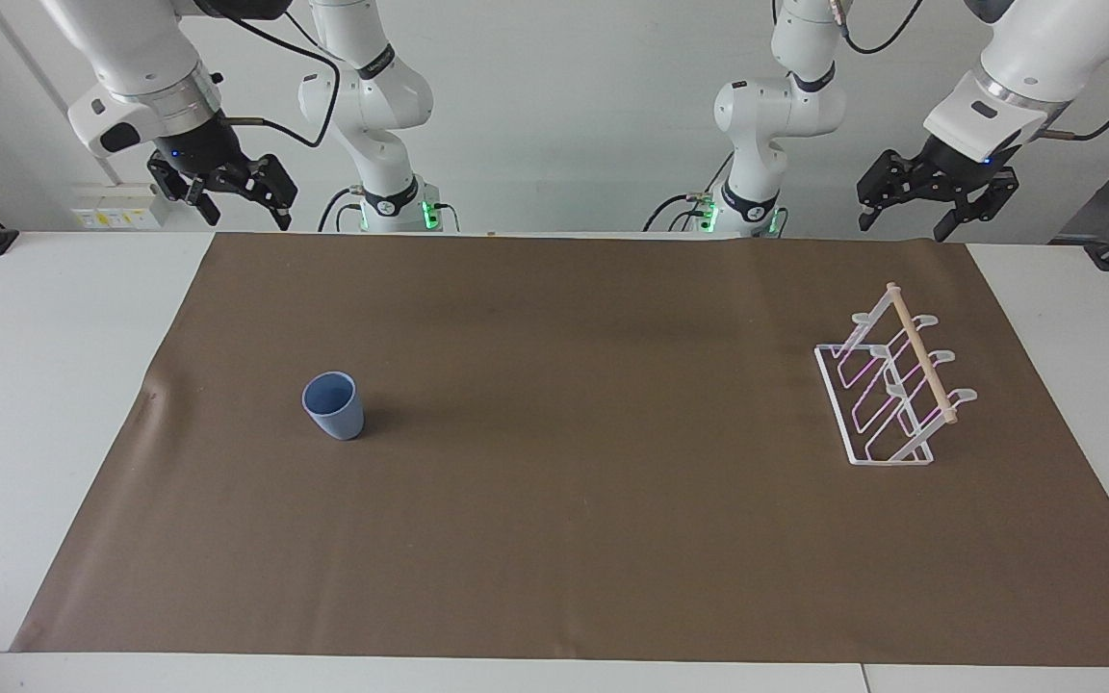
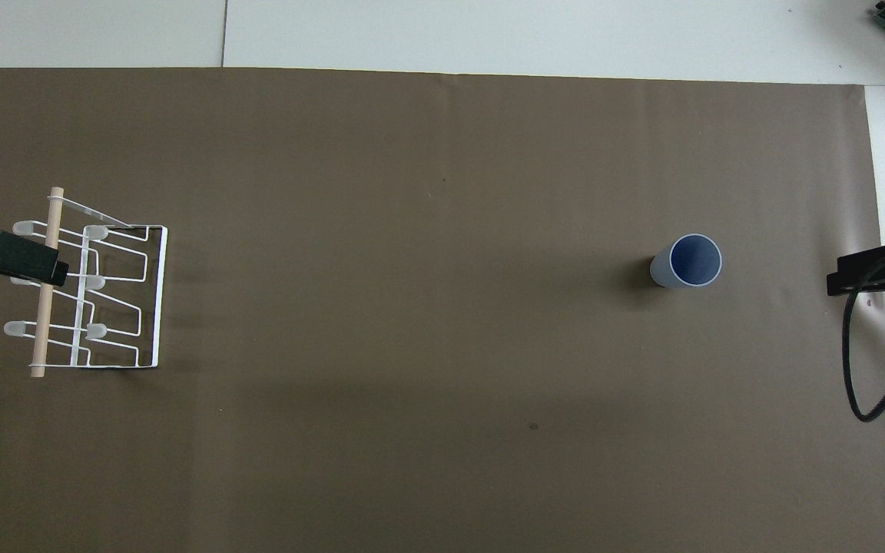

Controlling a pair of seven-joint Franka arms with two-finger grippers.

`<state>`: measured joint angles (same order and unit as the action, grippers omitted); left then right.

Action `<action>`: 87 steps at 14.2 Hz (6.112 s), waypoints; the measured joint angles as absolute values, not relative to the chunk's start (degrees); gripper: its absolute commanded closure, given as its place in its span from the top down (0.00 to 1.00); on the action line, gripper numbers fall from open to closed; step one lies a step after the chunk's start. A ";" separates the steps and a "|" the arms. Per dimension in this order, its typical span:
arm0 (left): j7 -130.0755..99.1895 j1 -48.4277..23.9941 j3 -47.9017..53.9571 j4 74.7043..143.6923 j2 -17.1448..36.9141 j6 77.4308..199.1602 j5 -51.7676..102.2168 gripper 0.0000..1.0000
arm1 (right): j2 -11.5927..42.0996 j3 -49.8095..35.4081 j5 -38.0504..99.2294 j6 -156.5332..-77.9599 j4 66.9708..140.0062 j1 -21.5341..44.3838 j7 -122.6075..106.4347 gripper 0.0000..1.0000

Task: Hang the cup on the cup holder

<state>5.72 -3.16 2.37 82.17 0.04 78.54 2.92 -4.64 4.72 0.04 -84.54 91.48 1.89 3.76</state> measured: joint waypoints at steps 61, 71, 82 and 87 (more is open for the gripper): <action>5.05 -0.11 2.22 82.15 0.04 80.44 0.73 1.00 | 9.69 4.37 3.09 -127.48 116.00 1.17 -11.06 0.00; 5.04 -0.11 2.21 82.15 0.04 80.44 0.72 1.00 | 8.76 3.06 24.09 -112.39 103.13 1.30 -11.10 0.00; 4.42 -0.11 2.36 82.19 0.04 79.95 0.72 1.00 | 8.14 1.56 62.84 -96.56 100.74 1.62 -11.14 0.00; -13.16 -3.56 3.89 84.72 -0.40 84.64 1.44 1.00 | 5.37 1.55 80.23 -94.67 106.54 1.76 -11.14 0.00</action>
